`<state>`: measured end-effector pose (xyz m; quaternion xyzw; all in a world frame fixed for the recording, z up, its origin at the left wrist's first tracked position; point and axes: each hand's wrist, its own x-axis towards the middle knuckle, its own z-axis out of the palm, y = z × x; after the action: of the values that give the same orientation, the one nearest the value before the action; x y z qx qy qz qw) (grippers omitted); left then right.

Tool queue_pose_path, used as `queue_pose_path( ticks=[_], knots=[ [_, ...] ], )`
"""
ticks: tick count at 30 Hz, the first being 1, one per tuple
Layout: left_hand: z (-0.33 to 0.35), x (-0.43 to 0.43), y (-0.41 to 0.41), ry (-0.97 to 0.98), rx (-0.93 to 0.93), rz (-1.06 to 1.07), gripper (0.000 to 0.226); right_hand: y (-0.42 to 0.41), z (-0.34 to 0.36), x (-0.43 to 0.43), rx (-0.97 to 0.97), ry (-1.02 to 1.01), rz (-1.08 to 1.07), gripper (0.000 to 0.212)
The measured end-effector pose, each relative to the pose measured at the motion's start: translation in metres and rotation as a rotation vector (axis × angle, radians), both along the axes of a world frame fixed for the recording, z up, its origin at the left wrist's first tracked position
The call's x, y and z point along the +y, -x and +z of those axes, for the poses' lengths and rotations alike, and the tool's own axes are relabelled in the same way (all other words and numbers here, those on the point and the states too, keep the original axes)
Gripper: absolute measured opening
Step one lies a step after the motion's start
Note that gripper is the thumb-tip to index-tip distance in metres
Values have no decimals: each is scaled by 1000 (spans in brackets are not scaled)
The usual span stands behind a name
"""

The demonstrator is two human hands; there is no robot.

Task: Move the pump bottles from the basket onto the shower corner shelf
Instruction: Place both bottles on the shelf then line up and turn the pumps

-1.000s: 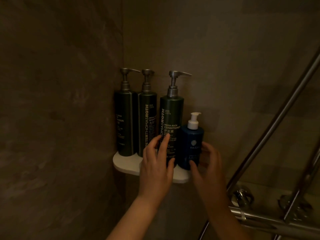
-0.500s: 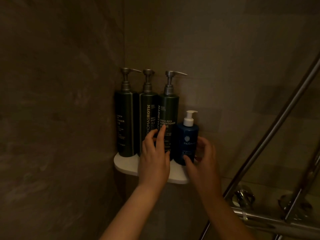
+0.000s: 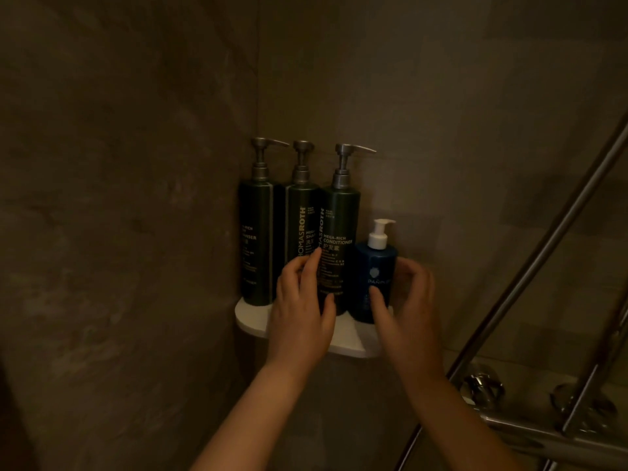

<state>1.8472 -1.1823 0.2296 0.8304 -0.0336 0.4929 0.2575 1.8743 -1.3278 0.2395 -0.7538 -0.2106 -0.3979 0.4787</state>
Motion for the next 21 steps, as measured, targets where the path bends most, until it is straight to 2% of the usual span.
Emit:
queue_pose_path(
  ticks=[4,7,14,21],
  knots=[
    [11,15,8,45,-92,65,62,8,32,9,-100,124,50,46],
    [20,29,11,111,-111,121,59,16,58,19,-188,293,26,46],
    [23,46,9,158,2,187,70,28,123,48,-311,714,3,50],
    [17,50,0,204,49,149,75,13,171,86,-349,883,14,47]
  ],
)
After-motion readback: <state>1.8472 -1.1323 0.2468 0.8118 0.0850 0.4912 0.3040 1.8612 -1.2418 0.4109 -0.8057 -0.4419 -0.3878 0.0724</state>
